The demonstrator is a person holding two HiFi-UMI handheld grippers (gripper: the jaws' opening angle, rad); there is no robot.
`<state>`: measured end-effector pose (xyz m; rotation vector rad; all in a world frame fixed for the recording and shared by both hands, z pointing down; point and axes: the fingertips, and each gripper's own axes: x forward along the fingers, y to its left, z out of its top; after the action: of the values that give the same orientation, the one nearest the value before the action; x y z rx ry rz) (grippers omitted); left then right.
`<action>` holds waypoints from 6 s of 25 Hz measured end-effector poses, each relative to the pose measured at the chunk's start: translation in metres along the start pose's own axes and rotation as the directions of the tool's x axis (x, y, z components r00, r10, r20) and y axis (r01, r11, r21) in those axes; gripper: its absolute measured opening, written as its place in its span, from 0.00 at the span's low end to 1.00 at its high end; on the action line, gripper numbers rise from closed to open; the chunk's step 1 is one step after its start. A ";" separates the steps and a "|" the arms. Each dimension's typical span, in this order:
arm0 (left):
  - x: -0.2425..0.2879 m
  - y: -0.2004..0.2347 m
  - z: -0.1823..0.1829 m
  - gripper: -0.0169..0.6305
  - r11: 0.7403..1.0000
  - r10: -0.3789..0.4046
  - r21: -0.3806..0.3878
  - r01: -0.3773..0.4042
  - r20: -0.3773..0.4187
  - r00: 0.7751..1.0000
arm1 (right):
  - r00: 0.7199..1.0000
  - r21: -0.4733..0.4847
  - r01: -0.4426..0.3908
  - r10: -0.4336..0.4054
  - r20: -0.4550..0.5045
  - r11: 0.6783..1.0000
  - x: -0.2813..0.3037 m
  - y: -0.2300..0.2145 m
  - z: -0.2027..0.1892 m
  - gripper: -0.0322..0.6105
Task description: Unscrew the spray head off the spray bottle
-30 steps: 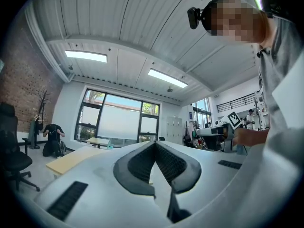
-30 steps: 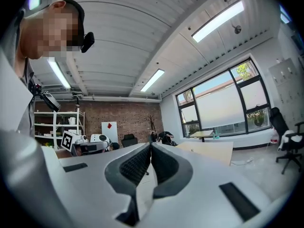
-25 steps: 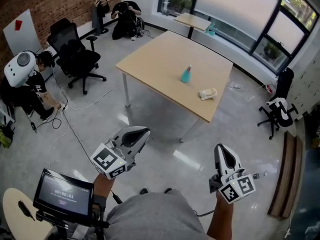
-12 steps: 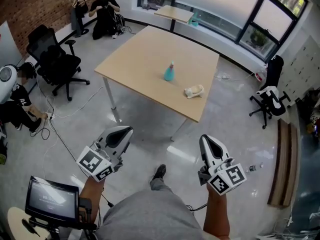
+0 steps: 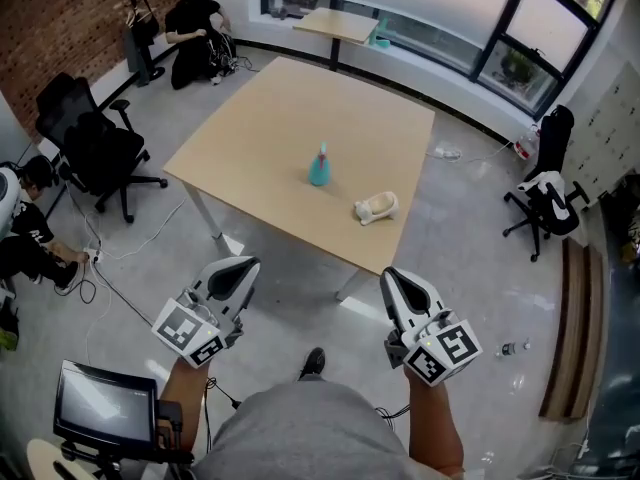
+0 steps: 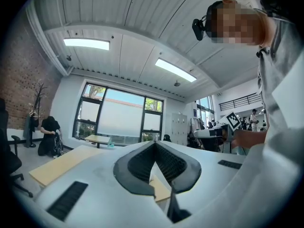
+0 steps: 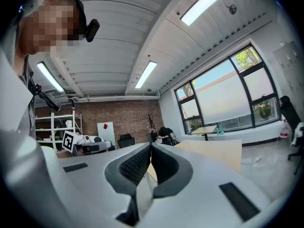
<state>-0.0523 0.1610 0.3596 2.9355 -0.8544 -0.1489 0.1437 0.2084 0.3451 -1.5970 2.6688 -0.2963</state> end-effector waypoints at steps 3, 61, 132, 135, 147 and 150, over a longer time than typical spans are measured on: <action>0.031 0.015 -0.001 0.03 1.000 0.019 -0.005 -0.019 0.009 1.000 | 1.000 -0.009 -0.030 0.029 -0.011 1.000 0.024 -0.027 0.005 0.06; 0.330 0.305 -0.160 0.04 0.979 -0.194 -0.105 0.176 -0.191 0.962 | 0.947 0.107 0.081 -0.043 -0.320 0.991 0.379 -0.261 -0.075 0.06; 0.457 0.257 -0.395 0.56 0.883 -0.379 0.070 0.465 -0.480 0.791 | 0.367 -0.315 -0.917 -0.211 -0.906 -0.243 0.437 -0.329 -0.251 0.26; 0.458 0.256 -0.394 0.56 0.924 -0.290 0.094 0.371 -0.458 0.840 | 0.404 -0.476 -0.840 -0.285 -0.869 0.259 0.435 -0.366 -0.225 0.26; 0.458 0.266 -0.395 0.56 0.983 0.061 0.182 0.028 -0.467 0.882 | 0.545 0.225 0.083 0.145 -0.826 0.971 0.437 -0.305 -0.226 0.54; 0.461 0.261 -0.403 0.56 0.988 -0.008 0.133 0.082 -0.482 0.876 | 0.358 0.112 -0.185 0.173 -0.918 0.976 0.425 -0.297 -0.234 0.53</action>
<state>0.2430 -0.2863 0.7537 2.9105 -0.7395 0.6462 0.1735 -0.2635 0.6601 -1.2733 3.5303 -1.6474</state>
